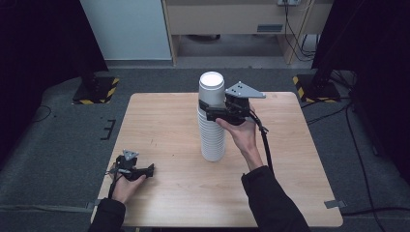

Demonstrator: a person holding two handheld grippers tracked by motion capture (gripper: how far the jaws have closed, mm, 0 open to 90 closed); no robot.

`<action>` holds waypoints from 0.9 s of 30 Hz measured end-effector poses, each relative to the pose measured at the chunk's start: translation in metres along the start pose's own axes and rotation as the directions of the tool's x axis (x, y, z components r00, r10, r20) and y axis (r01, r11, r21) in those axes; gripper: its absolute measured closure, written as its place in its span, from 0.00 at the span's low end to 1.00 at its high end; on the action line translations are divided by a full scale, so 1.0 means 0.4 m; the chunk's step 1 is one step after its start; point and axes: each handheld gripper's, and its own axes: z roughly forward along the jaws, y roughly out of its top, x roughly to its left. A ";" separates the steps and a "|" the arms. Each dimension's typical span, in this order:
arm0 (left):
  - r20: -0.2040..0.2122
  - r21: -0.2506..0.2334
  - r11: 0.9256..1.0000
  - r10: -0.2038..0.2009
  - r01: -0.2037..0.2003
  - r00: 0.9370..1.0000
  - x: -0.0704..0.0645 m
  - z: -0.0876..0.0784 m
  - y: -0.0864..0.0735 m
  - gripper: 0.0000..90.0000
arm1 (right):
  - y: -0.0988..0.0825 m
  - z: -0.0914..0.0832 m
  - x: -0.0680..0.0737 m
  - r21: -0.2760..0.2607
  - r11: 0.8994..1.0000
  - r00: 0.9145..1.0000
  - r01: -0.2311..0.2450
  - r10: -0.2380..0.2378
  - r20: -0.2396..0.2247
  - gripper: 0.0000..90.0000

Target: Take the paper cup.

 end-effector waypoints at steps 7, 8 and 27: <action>0.000 0.000 1.000 0.000 0.000 1.000 0.000 0.000 0.000 0.00 | 0.012 -0.006 -0.002 -0.047 0.999 1.000 -0.025 0.025 -0.013 0.17; 0.000 0.000 1.000 0.000 0.000 1.000 0.000 0.000 0.000 0.00 | 0.015 -0.007 0.000 -0.054 0.998 1.000 -0.025 0.025 -0.011 0.17; 0.000 0.000 1.000 0.000 0.000 1.000 0.000 0.000 0.000 0.00 | 0.076 -0.030 -0.004 -0.156 0.986 0.999 -0.052 0.050 -0.012 0.17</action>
